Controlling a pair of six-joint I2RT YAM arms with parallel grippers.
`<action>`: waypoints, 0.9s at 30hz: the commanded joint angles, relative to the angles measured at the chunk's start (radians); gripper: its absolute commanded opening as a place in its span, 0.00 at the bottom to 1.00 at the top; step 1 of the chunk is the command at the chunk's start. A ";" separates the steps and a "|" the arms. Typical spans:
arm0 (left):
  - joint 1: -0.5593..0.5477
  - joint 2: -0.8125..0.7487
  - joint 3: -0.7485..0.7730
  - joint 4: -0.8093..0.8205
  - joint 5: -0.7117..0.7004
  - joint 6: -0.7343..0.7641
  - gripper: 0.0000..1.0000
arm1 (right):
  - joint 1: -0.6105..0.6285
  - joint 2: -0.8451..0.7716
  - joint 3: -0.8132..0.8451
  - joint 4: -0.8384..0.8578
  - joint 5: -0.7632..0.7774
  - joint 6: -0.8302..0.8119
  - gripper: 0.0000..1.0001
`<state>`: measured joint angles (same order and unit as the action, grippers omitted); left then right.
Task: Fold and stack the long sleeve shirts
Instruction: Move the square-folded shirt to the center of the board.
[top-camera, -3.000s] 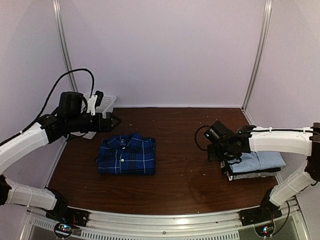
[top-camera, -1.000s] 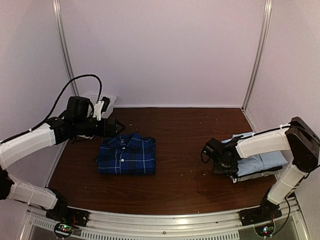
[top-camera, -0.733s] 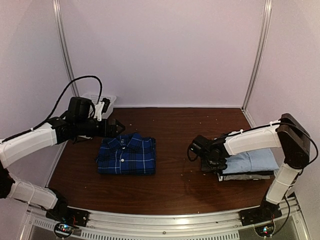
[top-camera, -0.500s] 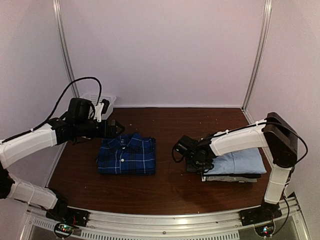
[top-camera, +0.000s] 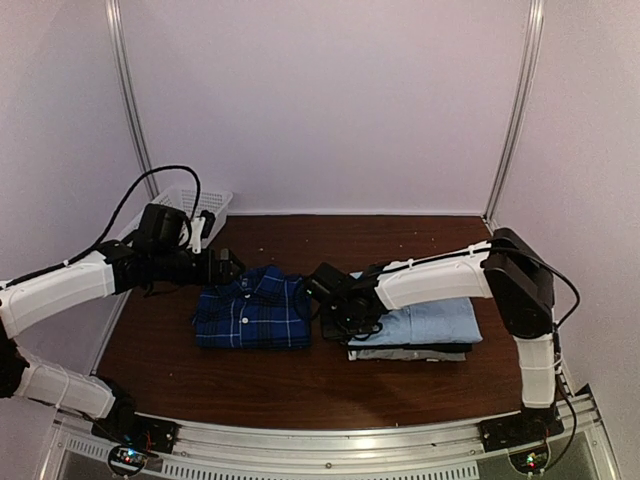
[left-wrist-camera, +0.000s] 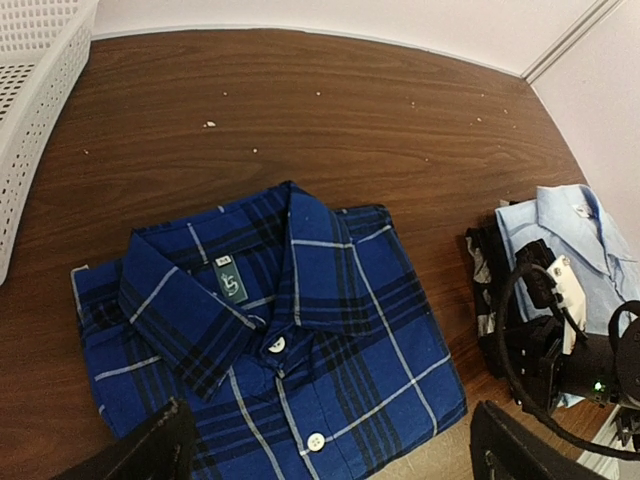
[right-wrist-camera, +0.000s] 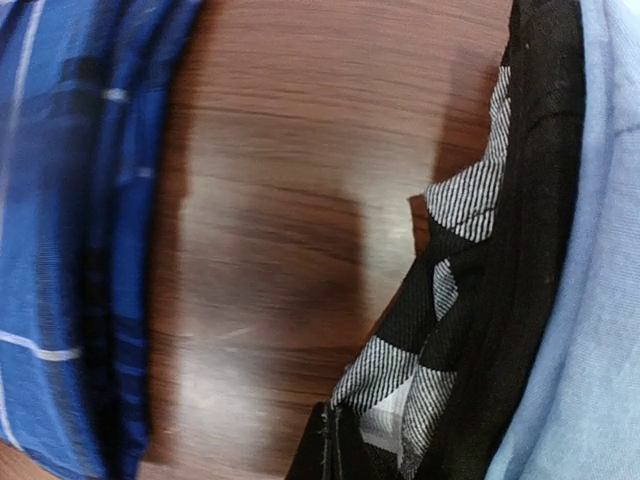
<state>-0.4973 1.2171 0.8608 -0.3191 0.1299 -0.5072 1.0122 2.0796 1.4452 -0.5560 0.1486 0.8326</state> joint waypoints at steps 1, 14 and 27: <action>0.002 -0.011 -0.007 -0.019 -0.033 -0.013 0.98 | 0.036 0.044 0.056 0.084 -0.098 -0.026 0.00; 0.005 0.034 0.013 -0.035 -0.036 -0.020 0.98 | 0.058 0.062 0.096 0.125 -0.141 -0.029 0.00; 0.013 0.048 0.029 -0.061 -0.056 -0.031 0.97 | 0.060 -0.019 0.101 0.138 -0.126 -0.055 0.42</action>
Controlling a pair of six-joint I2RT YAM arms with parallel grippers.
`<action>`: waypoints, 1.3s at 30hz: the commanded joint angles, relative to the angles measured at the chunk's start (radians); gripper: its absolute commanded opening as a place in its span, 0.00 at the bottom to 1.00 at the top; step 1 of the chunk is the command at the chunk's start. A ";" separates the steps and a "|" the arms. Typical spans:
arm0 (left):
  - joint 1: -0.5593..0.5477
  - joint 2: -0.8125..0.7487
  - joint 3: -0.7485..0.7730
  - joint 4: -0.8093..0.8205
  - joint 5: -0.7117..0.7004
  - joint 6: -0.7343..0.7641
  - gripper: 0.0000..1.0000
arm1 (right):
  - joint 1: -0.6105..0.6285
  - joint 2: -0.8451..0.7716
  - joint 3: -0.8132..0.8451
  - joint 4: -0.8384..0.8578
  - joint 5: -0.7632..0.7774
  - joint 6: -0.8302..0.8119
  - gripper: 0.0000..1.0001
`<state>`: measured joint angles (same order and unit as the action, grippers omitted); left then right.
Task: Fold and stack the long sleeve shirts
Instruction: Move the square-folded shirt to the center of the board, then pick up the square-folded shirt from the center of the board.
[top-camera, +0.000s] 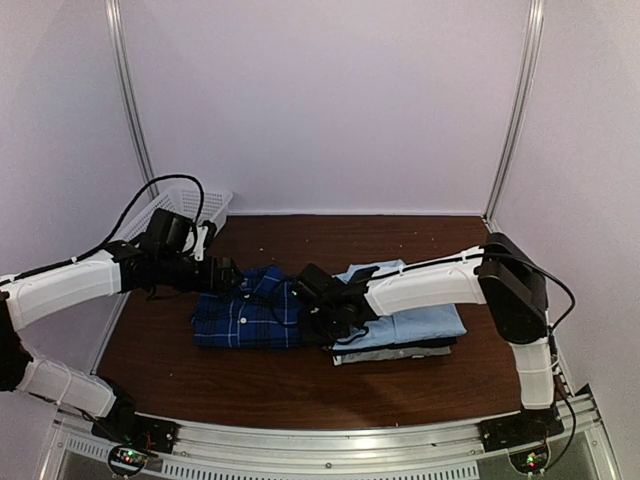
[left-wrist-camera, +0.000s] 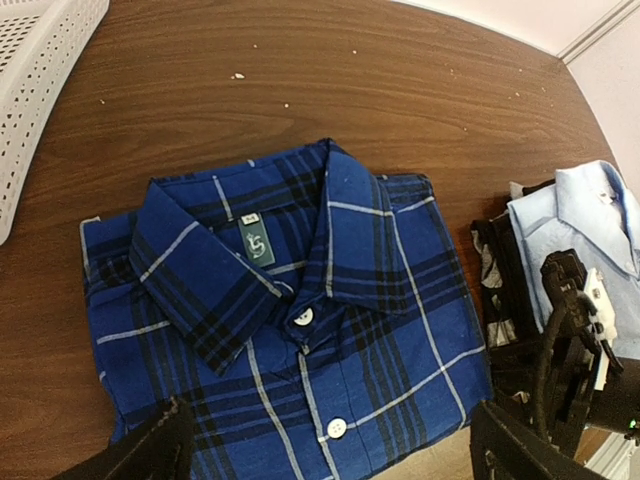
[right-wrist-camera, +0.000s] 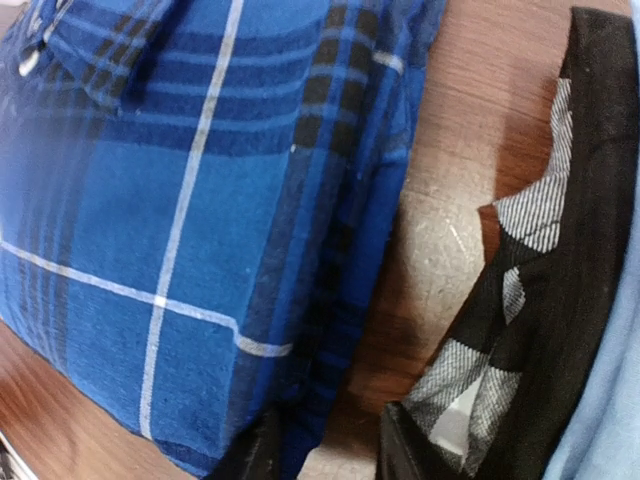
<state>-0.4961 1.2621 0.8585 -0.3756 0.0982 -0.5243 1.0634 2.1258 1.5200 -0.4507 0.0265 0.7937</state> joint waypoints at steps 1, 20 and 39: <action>0.015 0.002 0.033 -0.008 -0.030 -0.014 0.98 | 0.008 -0.072 0.029 0.040 -0.004 -0.020 0.46; 0.250 0.078 0.051 -0.060 0.009 0.026 0.97 | -0.072 -0.028 0.100 0.112 -0.042 -0.061 0.57; 0.307 0.307 -0.062 0.169 0.142 -0.139 0.95 | -0.134 0.134 0.191 0.085 -0.022 -0.105 0.59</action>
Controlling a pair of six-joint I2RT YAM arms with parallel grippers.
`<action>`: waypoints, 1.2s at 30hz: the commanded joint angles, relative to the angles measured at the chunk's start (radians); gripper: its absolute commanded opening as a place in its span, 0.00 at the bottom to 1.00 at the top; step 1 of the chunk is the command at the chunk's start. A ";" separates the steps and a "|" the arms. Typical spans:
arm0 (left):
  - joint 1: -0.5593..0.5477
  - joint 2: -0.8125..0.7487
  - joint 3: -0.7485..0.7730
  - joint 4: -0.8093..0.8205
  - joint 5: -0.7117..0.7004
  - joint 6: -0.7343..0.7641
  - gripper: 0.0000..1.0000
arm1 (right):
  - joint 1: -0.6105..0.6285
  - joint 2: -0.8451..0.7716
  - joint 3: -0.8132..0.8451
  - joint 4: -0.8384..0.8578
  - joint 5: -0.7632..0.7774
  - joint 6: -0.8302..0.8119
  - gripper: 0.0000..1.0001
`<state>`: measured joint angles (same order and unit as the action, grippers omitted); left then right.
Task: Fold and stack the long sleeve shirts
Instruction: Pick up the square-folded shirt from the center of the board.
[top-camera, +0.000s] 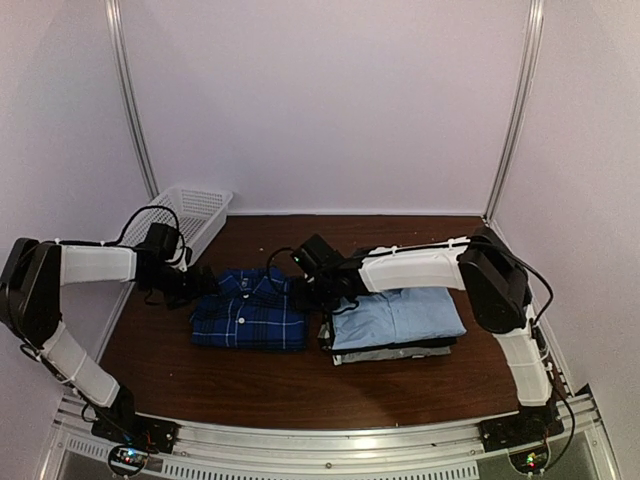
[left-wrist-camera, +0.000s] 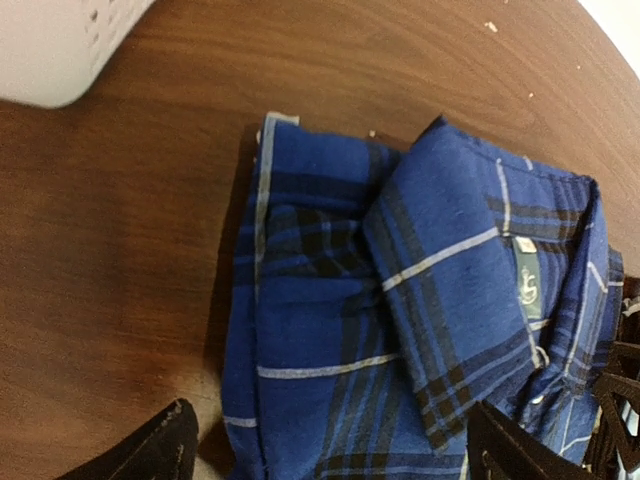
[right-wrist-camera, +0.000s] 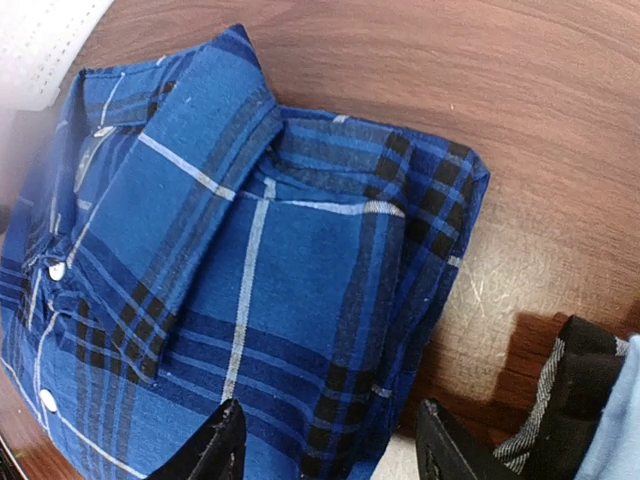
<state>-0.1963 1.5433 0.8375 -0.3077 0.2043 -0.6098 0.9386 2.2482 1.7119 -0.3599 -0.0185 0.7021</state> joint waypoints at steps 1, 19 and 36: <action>0.008 0.032 -0.052 0.111 0.035 -0.057 0.94 | -0.009 0.016 0.000 -0.003 0.022 -0.013 0.59; -0.010 0.064 -0.155 0.187 0.030 -0.100 0.63 | -0.010 0.100 0.050 0.025 -0.040 0.000 0.56; -0.018 -0.106 -0.060 0.053 0.111 -0.071 0.00 | 0.000 0.020 0.140 -0.029 -0.030 -0.035 0.00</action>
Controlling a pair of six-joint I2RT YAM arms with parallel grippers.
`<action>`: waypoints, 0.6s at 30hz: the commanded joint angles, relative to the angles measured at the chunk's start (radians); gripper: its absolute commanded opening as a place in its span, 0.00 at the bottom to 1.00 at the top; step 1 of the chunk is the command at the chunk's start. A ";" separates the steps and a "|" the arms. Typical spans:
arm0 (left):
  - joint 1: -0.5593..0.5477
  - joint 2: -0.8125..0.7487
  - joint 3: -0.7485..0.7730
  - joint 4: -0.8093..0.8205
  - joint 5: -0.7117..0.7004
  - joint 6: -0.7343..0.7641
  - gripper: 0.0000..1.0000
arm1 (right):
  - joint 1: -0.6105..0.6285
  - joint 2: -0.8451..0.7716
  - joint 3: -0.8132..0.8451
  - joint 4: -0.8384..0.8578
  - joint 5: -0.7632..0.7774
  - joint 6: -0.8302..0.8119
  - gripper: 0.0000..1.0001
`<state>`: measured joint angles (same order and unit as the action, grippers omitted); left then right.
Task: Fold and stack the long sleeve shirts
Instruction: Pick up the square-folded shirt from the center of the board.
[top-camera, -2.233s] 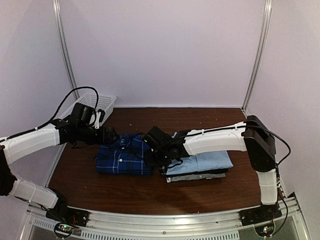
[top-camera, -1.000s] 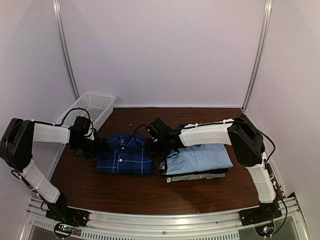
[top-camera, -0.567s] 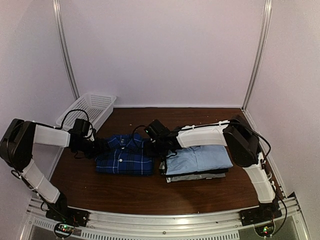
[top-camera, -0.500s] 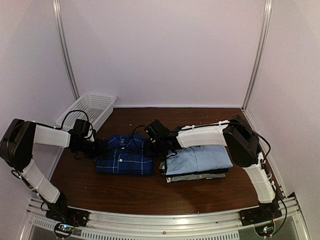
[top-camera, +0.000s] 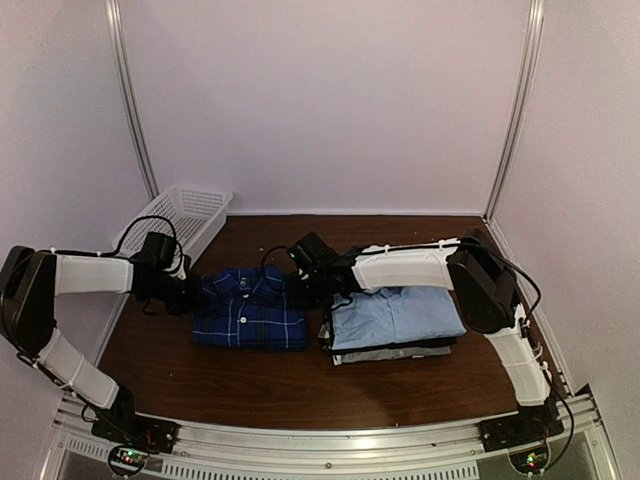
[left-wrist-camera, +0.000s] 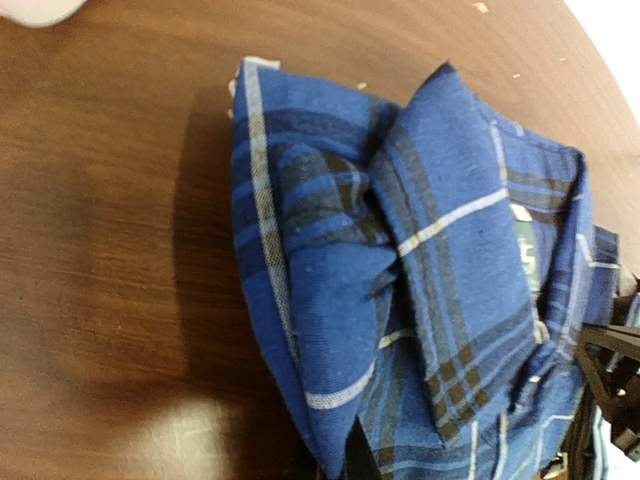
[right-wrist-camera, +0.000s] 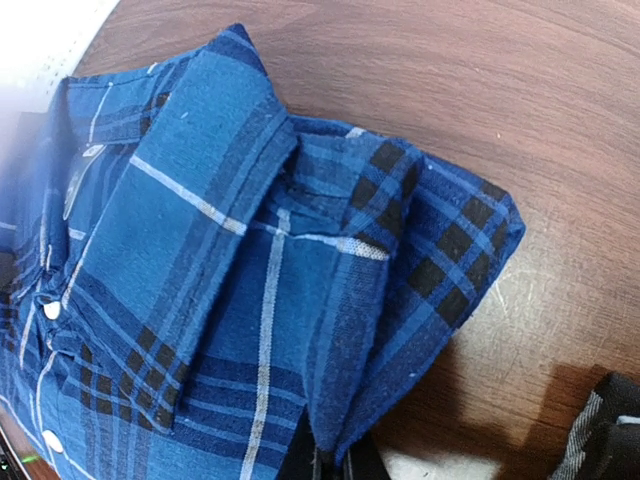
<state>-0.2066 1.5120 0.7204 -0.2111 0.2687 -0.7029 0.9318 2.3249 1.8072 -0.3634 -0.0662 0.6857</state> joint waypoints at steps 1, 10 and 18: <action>-0.010 -0.091 0.068 -0.057 0.051 0.027 0.00 | 0.007 -0.068 0.050 -0.033 0.023 -0.024 0.00; -0.024 -0.206 0.163 -0.153 0.115 0.040 0.00 | 0.008 -0.164 0.132 -0.133 0.062 -0.079 0.00; -0.134 -0.233 0.300 -0.153 0.197 -0.014 0.00 | -0.001 -0.288 0.145 -0.233 0.143 -0.140 0.00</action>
<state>-0.2680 1.3010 0.9306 -0.3908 0.3981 -0.6884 0.9356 2.1384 1.9202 -0.5381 0.0063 0.5934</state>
